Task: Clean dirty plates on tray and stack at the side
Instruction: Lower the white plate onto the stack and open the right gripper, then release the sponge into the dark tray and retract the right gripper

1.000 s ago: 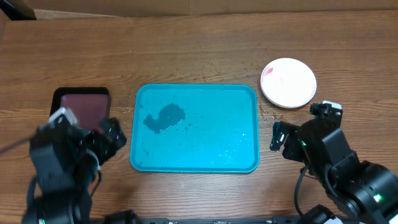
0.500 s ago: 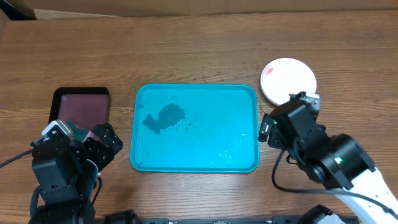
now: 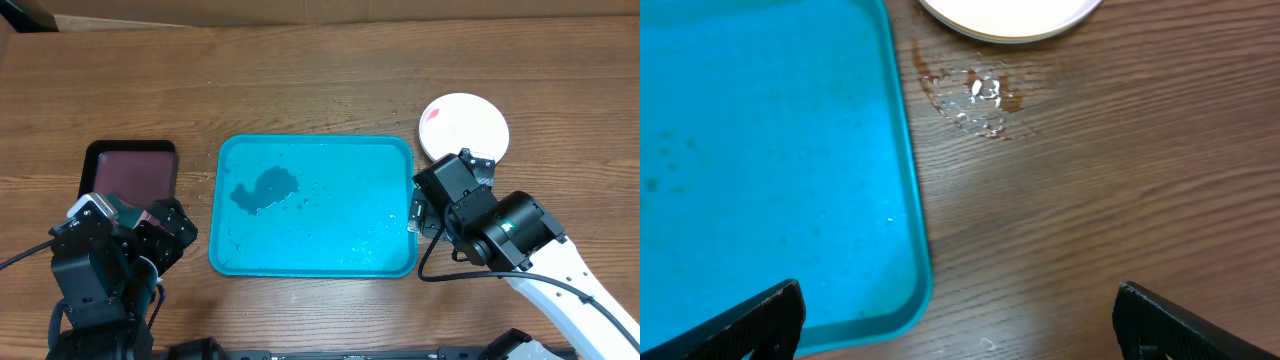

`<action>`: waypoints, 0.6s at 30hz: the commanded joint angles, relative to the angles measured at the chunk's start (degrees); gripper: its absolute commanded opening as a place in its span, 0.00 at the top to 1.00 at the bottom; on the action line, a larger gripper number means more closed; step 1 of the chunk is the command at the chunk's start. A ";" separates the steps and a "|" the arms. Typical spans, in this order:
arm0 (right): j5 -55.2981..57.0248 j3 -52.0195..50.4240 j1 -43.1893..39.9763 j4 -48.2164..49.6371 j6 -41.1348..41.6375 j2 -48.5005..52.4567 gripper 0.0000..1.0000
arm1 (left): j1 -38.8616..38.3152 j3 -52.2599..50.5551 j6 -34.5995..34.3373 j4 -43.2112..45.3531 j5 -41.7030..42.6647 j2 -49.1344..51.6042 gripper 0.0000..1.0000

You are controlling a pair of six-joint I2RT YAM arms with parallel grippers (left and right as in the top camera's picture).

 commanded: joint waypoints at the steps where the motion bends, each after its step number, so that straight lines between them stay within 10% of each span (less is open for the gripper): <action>1: -0.42 -0.17 0.26 1.75 0.13 -0.37 0.00 | -0.20 -0.52 -0.50 0.00 -1.03 0.04 0.00; 18: -19.45 -30.62 -21.03 43.91 -18.51 -27.89 0.00 | -0.20 -0.52 -0.50 0.00 -1.03 0.04 0.00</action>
